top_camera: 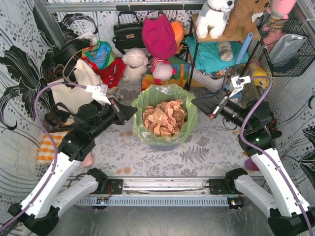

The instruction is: Tie the trash bag

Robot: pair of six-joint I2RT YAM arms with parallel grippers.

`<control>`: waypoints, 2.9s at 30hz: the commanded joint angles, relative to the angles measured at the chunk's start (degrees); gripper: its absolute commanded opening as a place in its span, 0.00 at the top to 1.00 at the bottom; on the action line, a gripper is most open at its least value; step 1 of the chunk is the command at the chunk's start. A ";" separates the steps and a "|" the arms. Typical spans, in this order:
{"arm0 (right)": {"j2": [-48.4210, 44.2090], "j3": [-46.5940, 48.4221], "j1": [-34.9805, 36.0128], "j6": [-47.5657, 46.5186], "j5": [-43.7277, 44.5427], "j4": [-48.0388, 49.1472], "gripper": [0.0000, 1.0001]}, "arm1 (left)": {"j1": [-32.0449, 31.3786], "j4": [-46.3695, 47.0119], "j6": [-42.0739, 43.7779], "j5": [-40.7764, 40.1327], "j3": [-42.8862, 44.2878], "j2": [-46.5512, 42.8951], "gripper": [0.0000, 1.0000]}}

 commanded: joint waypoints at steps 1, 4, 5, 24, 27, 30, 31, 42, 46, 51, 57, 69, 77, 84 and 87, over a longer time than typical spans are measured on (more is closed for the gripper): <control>-0.37 -1.35 0.29 -0.85 3.28 4.29 1.00 | -0.17 5.80 1.50 -1.49 -0.73 1.59 1.00; -0.50 -3.44 0.30 -0.62 4.54 4.64 1.00 | -0.17 6.59 1.21 -1.49 -1.95 2.25 1.00; -0.44 -3.75 0.28 -0.98 4.98 4.21 1.00 | -0.17 6.84 1.32 -1.61 -2.34 2.42 1.00; -11.57 -9.69 0.25 -3.06 -1.81 -7.40 1.00 | -0.17 6.81 -0.15 2.27 -10.63 -1.11 1.00; -12.08 -9.96 0.30 -2.10 -4.43 -5.69 1.00 | -0.12 5.71 -0.60 3.56 -11.31 -2.65 1.00; -11.61 -9.42 0.30 -1.50 -5.39 -5.53 1.00 | -0.16 2.71 -0.11 4.62 -10.17 -3.55 1.00; -11.58 -9.41 0.30 -1.60 -4.93 -5.71 1.00 | -0.17 1.75 0.25 4.58 -9.73 -3.87 1.00; -9.28 -8.47 0.30 -4.38 4.98 -12.93 1.00 | -0.17 1.80 0.47 -5.00 -5.63 -4.76 1.00; -9.29 -7.17 0.30 -5.73 7.88 -16.09 1.00 | -0.17 3.18 -0.82 -8.82 -5.40 -4.79 1.00; -10.09 -6.11 0.29 -6.34 9.44 -18.72 1.00 | -0.12 4.81 -0.90 -4.62 -5.38 -5.13 1.00; -11.72 -5.29 0.29 -6.79 9.15 -22.91 1.00 | -0.16 -0.09 -1.89 0.76 -4.20 -7.32 1.00; -9.98 -4.54 0.30 -7.63 -4.62 -22.49 1.00 | -0.16 3.24 -3.06 17.43 -11.44 -9.73 1.00; -7.08 -8.71 0.25 6.42 -15.71 0.77 1.00 | -0.17 11.84 -4.73 22.92 -10.37 -6.58 1.00; -1.76 -11.83 0.30 20.34 -17.59 19.89 1.00 | -0.17 12.29 -3.79 25.50 -6.56 -3.93 1.00; 0.10 -11.43 0.29 23.44 -15.63 23.20 1.00 | -0.17 14.80 -4.73 26.24 -6.38 -3.14 1.00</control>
